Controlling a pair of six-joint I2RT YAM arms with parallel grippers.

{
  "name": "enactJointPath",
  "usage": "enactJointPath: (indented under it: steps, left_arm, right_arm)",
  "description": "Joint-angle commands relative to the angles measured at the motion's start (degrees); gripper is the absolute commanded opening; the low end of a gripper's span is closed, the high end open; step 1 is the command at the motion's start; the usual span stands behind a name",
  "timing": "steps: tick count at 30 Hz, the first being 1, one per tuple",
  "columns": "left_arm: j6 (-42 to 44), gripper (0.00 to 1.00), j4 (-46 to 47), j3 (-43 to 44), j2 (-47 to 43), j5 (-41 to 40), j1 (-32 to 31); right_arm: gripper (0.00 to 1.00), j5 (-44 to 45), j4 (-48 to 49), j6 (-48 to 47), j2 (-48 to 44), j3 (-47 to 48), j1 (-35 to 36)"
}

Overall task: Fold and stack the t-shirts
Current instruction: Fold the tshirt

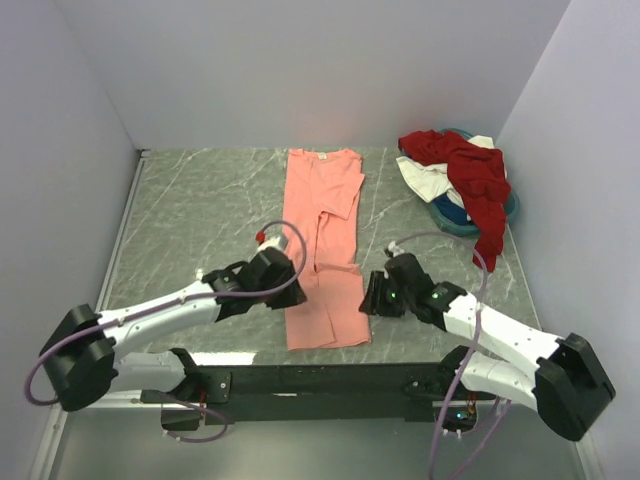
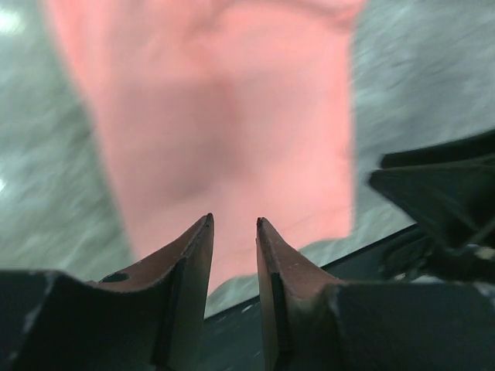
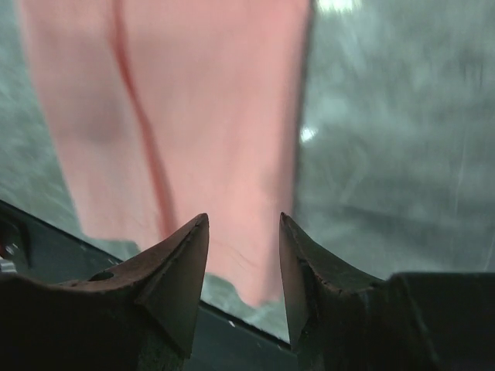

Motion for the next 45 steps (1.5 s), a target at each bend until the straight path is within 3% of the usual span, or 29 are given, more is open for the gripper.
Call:
enactJointPath:
  steps: [1, 10, 18, 22, 26, 29, 30, 32, 35, 45]
  left_arm:
    - [-3.18, 0.35, -5.07, -5.92, -4.75, 0.75, 0.09]
    - [-3.45, 0.47, 2.74, -17.09, -12.95, 9.54, -0.08]
    - [-4.68, 0.47, 6.43, -19.64, -9.62, 11.65, -3.06]
    - [-6.17, 0.45, 4.96, -19.56, -7.16, 9.64, -5.7]
    - [-7.84, 0.36, 2.93, -19.12, -5.4, 7.26, -7.55]
    - [-8.54, 0.18, 2.75, -18.42, -4.6, 6.82, -8.87]
    - [-8.63, 0.09, 2.66, -17.98, -4.6, 6.73, -9.66]
    - [-8.46, 0.01, 1.53, -17.36, -4.78, 6.38, -10.54]
    - [-7.85, 0.01, -1.98, -15.96, -5.74, 5.59, -11.07]
    - [-7.49, 0.01, -7.37, -15.69, -12.24, 6.11, -11.42]
  right_arm:
    - [0.48, -0.75, -0.57, 5.15, -5.35, -4.39, 1.43]
    - [0.48, -3.12, 0.66, 10.08, -9.23, -11.95, 5.04]
    - [0.46, -3.21, 0.92, 11.22, -9.49, -15.03, 6.01]
    - [0.4, -3.74, 0.92, 11.57, -9.31, -15.74, 6.45]
    - [0.35, -4.61, 1.01, 12.1, -9.75, -16.53, 7.06]
    - [0.24, -4.97, -0.56, 11.23, -9.66, -16.09, 7.59]
    - [0.14, -5.05, -1.18, 10.87, -9.84, -15.83, 7.85]
    - [0.08, -5.32, -3.54, 9.47, -10.89, -14.95, 8.03]
    - [0.01, -8.82, -5.75, 7.28, -12.47, -13.81, 8.73]
    - [0.0, -9.98, -10.5, 10.52, -16.52, -11.96, 16.2]
